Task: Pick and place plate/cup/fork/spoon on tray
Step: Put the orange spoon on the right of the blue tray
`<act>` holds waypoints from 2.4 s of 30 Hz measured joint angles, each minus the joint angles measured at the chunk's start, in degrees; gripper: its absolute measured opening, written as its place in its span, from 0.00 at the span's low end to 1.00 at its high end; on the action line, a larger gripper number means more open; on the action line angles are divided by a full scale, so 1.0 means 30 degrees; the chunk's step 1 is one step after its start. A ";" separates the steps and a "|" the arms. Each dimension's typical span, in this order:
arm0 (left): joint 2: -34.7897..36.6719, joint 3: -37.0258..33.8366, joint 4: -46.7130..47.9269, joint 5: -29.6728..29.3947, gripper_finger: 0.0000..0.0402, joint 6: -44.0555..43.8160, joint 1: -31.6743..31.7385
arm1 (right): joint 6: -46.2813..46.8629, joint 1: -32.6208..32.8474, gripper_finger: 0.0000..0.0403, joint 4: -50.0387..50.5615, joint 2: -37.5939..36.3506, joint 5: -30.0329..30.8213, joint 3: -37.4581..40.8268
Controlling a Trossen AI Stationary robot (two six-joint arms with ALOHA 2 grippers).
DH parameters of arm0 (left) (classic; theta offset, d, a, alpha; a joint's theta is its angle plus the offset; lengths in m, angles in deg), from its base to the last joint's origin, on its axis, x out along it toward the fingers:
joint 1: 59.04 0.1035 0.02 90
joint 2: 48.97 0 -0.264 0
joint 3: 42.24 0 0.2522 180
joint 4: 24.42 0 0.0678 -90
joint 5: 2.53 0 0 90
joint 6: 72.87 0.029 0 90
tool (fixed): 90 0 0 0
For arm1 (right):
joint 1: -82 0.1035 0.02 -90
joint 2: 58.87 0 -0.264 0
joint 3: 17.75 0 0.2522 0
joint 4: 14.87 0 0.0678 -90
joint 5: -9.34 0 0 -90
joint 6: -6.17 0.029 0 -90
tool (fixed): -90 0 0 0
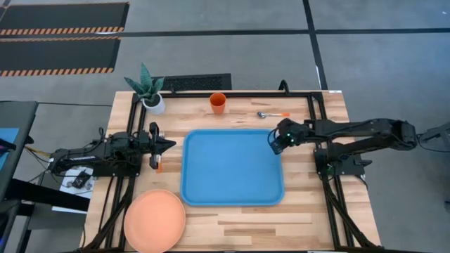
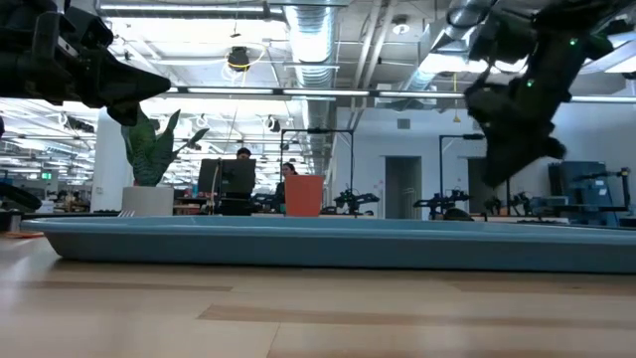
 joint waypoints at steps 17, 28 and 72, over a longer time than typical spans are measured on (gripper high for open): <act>0.0000 0.0000 -0.0051 -0.0800 0.00 0.0123 0.0000 | -1.3818 -0.6174 0.01 -1.3859 0.2128 -1.1069 0.2661; 0.0000 0.0000 -0.0080 -0.0845 0.00 0.0195 0.0000 | -1.7299 -1.0201 0.09 -0.7232 0.5380 -1.0942 -0.1270; -0.4000 0.0007 -0.0541 -0.2723 0.00 -0.0819 0.0015 | -2.3505 -1.1625 0.48 -0.0575 1.2350 -0.4712 -0.7364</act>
